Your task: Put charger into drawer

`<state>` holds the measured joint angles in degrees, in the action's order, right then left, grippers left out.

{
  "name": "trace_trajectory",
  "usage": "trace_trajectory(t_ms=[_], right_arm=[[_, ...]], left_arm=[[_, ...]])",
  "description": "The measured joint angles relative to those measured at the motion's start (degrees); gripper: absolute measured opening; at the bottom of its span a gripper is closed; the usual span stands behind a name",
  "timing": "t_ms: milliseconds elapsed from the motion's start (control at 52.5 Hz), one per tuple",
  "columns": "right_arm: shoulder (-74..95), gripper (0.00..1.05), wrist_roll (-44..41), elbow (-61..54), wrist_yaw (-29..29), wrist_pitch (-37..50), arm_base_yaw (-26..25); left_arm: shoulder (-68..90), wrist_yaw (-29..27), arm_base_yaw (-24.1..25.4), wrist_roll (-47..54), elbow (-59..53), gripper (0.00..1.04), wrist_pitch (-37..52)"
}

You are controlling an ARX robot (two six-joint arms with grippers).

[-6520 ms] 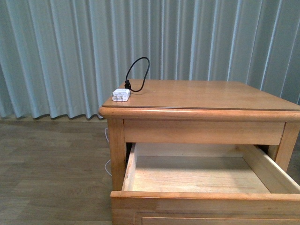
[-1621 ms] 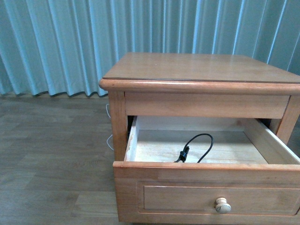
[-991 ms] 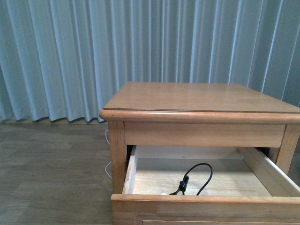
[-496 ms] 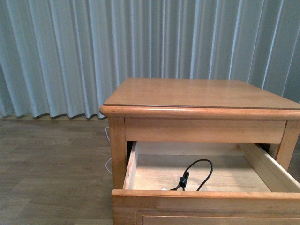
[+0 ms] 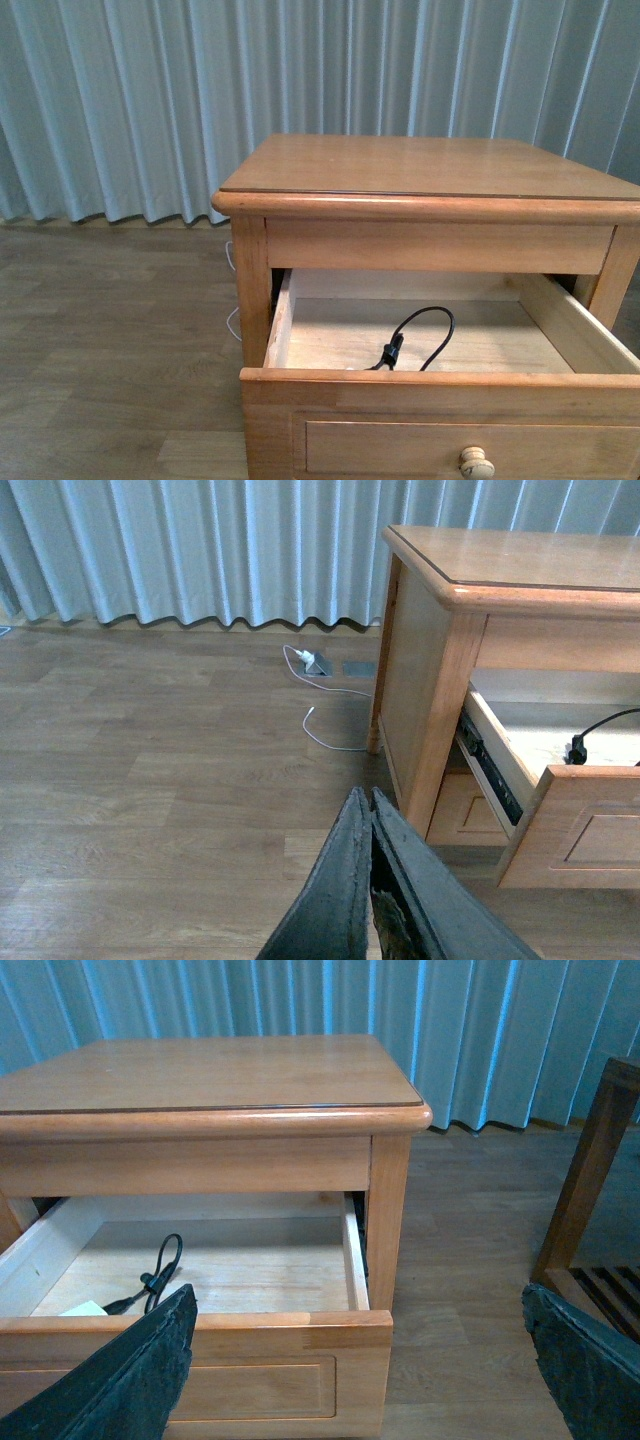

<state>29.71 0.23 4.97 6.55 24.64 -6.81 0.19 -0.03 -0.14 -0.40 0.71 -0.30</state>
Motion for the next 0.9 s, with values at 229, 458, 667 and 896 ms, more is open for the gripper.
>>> trace_trajectory(t_ms=[229,458,667,896], right_arm=[[6.86,0.97,-2.19,4.63,-8.59,-15.58,3.34],[29.40,0.97,-5.55,12.17,-1.09,-13.79,7.10],[50.66,0.97,-5.51,20.46,1.14,-7.89,11.50],[63.63,0.97,-4.87,29.49,1.90,-6.12,13.44]], left_arm=[[-0.02,0.02,0.00,0.00,0.00,0.40,0.00],[-0.04,0.02,0.00,0.00,0.00,0.80,0.00],[-0.07,0.02,0.00,0.13,0.00,0.99,0.00],[-0.09,0.00,0.00,0.11,0.00,0.99,0.00]])
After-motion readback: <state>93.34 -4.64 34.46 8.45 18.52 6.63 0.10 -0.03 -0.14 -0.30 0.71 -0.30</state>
